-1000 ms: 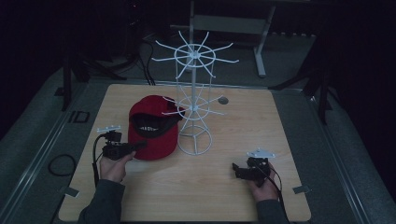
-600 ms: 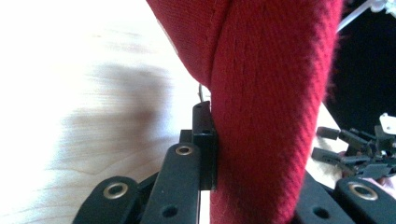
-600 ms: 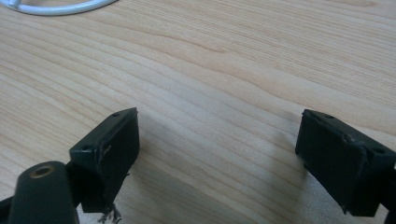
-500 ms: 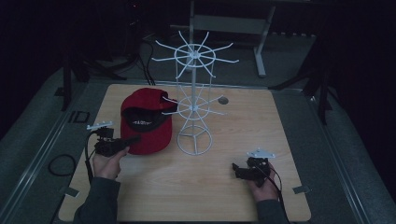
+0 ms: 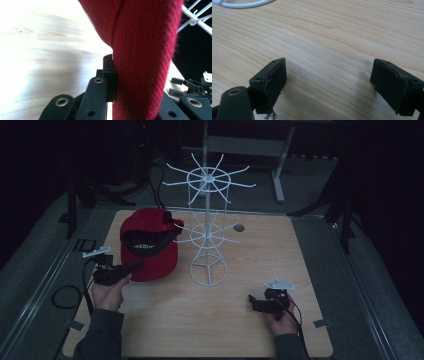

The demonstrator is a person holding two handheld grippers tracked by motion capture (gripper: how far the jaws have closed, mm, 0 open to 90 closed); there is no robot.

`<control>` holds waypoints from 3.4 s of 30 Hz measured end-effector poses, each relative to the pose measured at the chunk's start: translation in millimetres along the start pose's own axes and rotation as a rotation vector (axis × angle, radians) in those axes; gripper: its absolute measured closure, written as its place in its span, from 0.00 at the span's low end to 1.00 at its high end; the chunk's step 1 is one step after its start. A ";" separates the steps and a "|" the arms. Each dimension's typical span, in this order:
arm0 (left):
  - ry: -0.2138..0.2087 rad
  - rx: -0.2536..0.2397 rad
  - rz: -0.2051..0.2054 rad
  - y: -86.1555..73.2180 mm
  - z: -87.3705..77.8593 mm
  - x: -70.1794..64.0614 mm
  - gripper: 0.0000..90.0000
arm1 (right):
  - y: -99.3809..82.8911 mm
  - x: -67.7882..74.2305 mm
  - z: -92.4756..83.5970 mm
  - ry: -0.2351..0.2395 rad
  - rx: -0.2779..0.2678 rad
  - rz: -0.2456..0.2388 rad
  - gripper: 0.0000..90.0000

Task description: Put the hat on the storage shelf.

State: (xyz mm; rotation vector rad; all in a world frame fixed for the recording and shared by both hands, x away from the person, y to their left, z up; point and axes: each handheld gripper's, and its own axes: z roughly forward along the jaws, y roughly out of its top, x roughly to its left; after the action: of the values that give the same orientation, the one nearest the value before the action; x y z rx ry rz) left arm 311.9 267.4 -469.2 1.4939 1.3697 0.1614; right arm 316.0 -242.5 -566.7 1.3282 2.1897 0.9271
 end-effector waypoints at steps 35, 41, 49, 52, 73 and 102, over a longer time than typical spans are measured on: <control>0.056 -0.159 0.062 26.2 -23.5 -25.7 0.94 | 0.0 -0.1 0.1 0.000 -0.002 -0.001 0.15; 0.060 -0.172 0.063 30.0 -25.4 -26.9 0.94 | 0.0 -0.1 0.1 0.000 -0.002 -0.001 0.15; 0.055 -0.197 0.068 35.9 -28.6 -31.6 0.94 | 0.0 -0.1 0.1 0.000 -0.002 -0.002 0.15; 0.050 -0.204 0.069 38.8 -29.2 -33.9 0.94 | 0.0 -0.1 0.1 0.000 -0.001 -0.001 0.15; 0.011 -0.223 0.068 54.1 -29.2 -44.4 0.94 | 0.1 -0.2 0.1 0.000 -0.001 -0.002 0.15; -0.029 -0.252 0.059 86.6 -29.5 -54.9 0.94 | 0.1 -0.2 0.1 0.000 -0.001 -0.002 0.15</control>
State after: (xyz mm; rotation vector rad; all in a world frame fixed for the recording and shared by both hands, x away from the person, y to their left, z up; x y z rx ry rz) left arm 329.2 259.5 -364.2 1.3209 1.2329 0.3358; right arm 316.1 -242.6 -566.7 1.3251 2.1895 0.9277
